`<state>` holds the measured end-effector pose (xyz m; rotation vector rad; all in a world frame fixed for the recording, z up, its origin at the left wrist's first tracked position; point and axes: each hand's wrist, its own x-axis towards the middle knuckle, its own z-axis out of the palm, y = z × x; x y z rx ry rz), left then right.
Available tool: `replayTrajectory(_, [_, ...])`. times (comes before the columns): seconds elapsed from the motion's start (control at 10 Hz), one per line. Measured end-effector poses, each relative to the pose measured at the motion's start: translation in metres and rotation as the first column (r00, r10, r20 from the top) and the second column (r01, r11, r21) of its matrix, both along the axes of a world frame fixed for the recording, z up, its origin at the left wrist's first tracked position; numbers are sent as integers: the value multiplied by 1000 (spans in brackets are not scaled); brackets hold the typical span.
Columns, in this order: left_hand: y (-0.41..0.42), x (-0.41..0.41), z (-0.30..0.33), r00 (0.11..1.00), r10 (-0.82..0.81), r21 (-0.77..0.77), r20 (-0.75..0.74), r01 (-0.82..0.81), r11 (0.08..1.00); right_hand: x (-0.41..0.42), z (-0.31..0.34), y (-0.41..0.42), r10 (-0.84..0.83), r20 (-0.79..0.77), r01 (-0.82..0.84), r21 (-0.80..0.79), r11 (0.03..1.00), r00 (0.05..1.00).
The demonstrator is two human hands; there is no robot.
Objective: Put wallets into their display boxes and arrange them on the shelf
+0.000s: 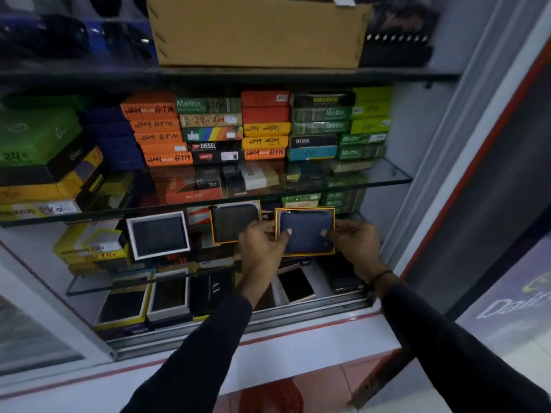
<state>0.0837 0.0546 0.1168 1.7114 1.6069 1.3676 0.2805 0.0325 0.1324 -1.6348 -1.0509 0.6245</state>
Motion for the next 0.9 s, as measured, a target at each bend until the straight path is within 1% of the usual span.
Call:
replayTrajectory(0.1, [26,12,10,998,24,-73,-54,-27,997,-4,4,32,-56,50,56,-17,998,997])
replayTrajectory(0.2, [50,18,13,991,54,-159,-119,-73,985,-7,-1,60,-60,71,64,-61,996,996])
replayTrajectory(0.3, [66,21,10,971,58,-252,-231,-117,961,-10,-9,76,-53,109,65,-102,993,993])
replayTrajectory(0.4, [77,24,3,959,37,-302,-279,-125,945,-12,-18,88,-69,128,84,-118,989,989])
replayTrajectory(0.5, [83,26,-2,951,26,-311,-307,-126,942,-12,-23,92,-82,106,96,-128,987,991])
replayTrajectory(0.6, [83,26,-5,949,19,-299,-314,-118,947,-11,-23,94,-47,149,65,-122,990,988])
replayTrajectory(0.7, [71,24,-7,950,38,-205,-309,-105,973,-11,-20,82,-79,245,101,-82,991,966])
replayTrajectory(0.8, [47,15,-8,941,32,-6,-337,-36,999,-20,-19,56,-56,323,49,30,998,945])
replayTrajectory(0.9, [17,-6,0,900,22,232,-436,88,969,-30,-8,24,-42,534,-60,172,983,844])
